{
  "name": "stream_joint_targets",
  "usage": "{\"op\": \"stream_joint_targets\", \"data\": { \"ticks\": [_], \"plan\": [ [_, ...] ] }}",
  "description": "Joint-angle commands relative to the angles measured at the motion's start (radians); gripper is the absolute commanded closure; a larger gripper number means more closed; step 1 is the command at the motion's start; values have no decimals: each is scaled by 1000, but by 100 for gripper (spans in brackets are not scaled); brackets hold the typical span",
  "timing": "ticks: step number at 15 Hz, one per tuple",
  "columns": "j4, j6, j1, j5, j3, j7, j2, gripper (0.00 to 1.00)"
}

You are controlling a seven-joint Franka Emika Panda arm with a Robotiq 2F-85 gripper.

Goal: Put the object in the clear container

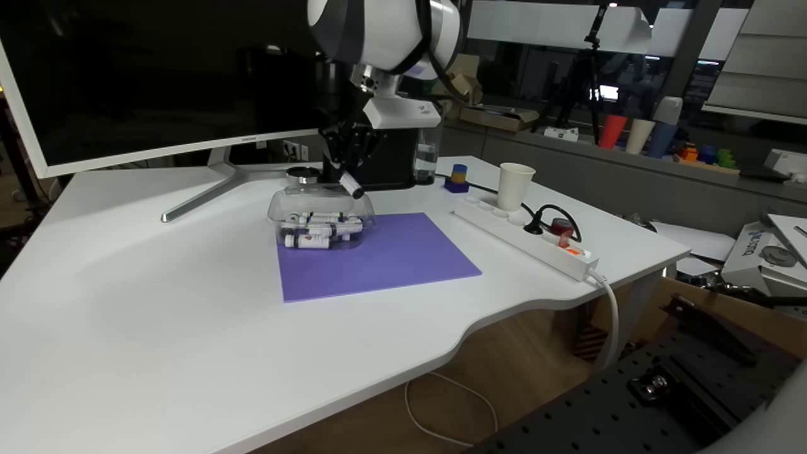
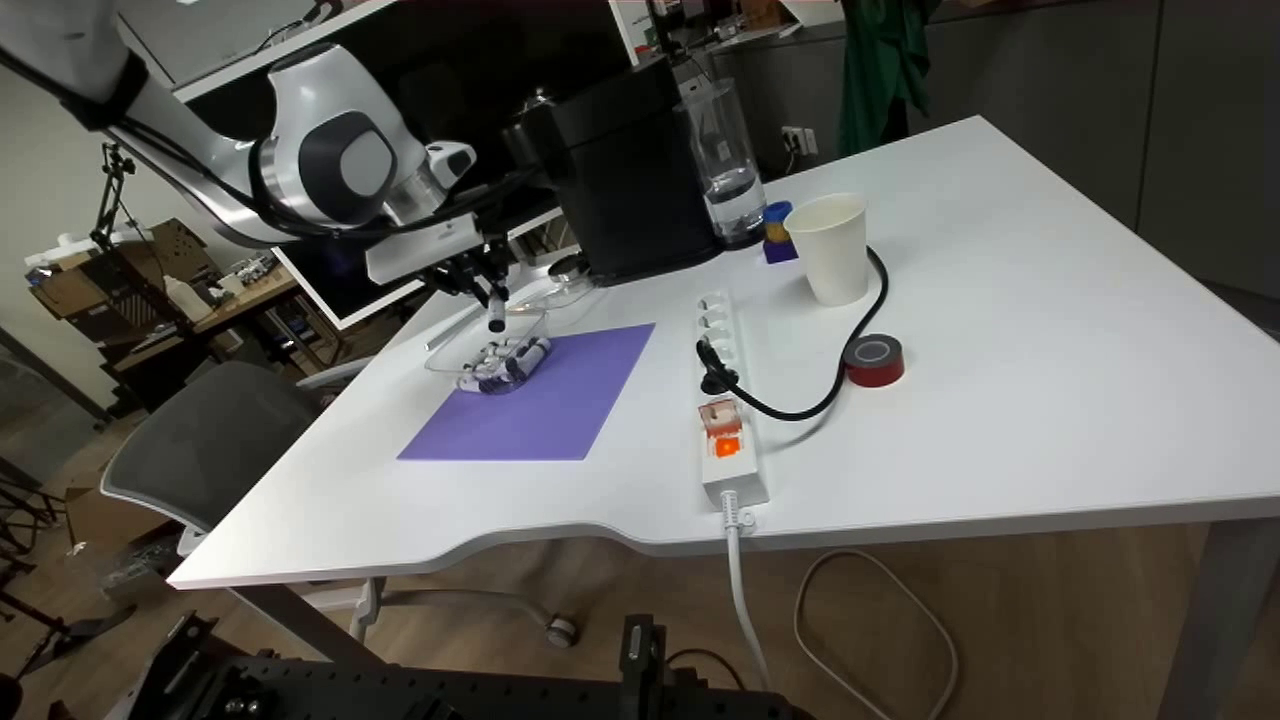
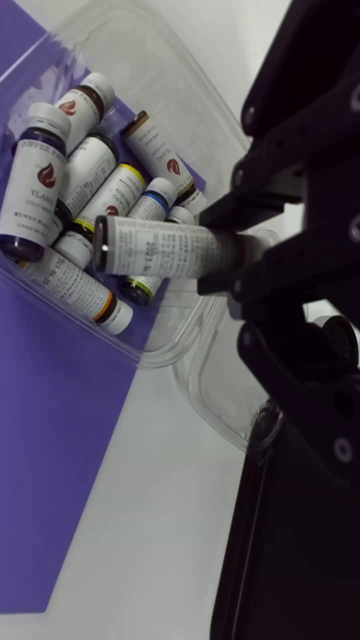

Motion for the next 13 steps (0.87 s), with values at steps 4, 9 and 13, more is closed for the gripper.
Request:
{"op": "stream_joint_targets", "data": {
  "ticks": [4,9,13],
  "plan": [
    [51,5,-15,-24,-4,5,71,41],
    [39,-48,-29,-2,-10,43,42,6],
    [3,-124,-25,7,-35,60,-33,0]
  ]
}}
